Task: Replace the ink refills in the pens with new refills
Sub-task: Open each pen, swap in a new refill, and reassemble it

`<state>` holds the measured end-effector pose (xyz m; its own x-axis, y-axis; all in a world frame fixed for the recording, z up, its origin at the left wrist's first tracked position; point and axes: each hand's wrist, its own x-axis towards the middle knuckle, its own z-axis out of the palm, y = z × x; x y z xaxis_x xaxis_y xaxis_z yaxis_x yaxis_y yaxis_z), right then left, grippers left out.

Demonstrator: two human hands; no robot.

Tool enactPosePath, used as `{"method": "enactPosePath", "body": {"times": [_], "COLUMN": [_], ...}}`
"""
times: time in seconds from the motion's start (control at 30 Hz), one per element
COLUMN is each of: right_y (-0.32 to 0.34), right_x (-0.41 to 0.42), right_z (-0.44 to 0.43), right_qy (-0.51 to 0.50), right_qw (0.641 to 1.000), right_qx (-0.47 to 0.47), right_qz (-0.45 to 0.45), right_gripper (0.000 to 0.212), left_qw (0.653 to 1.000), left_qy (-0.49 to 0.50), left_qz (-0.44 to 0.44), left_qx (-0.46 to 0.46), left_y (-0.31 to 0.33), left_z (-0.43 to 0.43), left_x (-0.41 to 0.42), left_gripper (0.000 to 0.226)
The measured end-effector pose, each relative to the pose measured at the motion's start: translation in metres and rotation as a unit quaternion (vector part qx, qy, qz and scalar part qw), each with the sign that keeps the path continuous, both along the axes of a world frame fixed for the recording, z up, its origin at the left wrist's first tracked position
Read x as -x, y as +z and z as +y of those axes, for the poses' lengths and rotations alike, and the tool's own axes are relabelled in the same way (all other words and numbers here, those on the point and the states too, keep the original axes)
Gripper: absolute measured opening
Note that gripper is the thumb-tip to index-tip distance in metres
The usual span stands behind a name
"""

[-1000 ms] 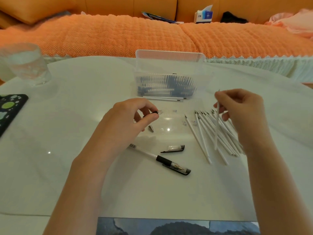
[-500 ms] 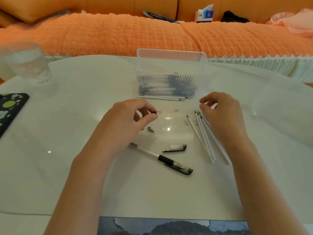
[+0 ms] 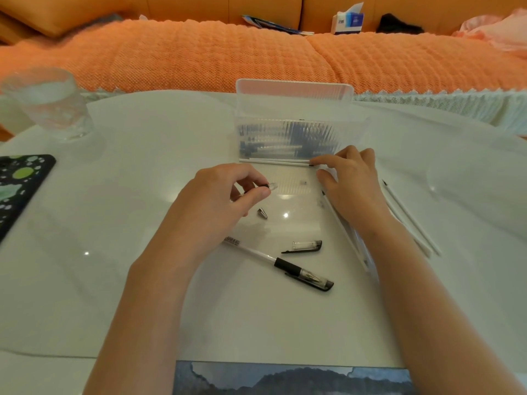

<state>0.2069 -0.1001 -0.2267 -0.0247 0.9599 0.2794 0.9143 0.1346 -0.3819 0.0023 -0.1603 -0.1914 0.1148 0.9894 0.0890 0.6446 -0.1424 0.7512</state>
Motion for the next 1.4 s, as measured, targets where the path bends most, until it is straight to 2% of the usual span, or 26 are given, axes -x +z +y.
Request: {"method": "enactPosePath", "body": {"times": [0.43, 0.57, 0.7, 0.9, 1.13, 1.4], "right_y": [0.002, 0.016, 0.028, 0.034, 0.037, 0.037], "right_x": [0.001, -0.001, -0.003, -0.005, -0.004, -0.007], "right_z": [-0.001, -0.009, -0.020, -0.029, -0.031, -0.030], "right_qy": [-0.010, -0.015, 0.031, 0.051, 0.070, 0.069], "right_qw": [0.997, 0.983, 0.967, 0.959, 0.958, 0.959], "right_qx": [-0.038, -0.032, -0.021, -0.009, -0.006, 0.001], "right_qz": [0.062, 0.182, 0.253, 0.280, 0.280, 0.276], "right_gripper": [0.009, 0.010, 0.011, 0.019, 0.021, 0.012], "left_qw": [1.000, 0.998, 0.993, 0.989, 0.990, 0.990], "left_qy": [0.016, 0.046, 0.078, 0.102, 0.106, 0.106], "left_qz": [-0.002, -0.031, -0.063, -0.083, -0.069, -0.065], "left_qx": [-0.015, -0.033, -0.056, -0.064, -0.063, -0.065], "left_y": [0.000, 0.002, 0.003, 0.003, 0.002, 0.002], "left_z": [0.001, 0.003, 0.004, 0.006, 0.007, 0.006], "left_x": [0.002, 0.005, 0.008, 0.010, 0.012, 0.012], "left_gripper": [0.005, 0.005, 0.006, 0.006, 0.006, 0.005]}}
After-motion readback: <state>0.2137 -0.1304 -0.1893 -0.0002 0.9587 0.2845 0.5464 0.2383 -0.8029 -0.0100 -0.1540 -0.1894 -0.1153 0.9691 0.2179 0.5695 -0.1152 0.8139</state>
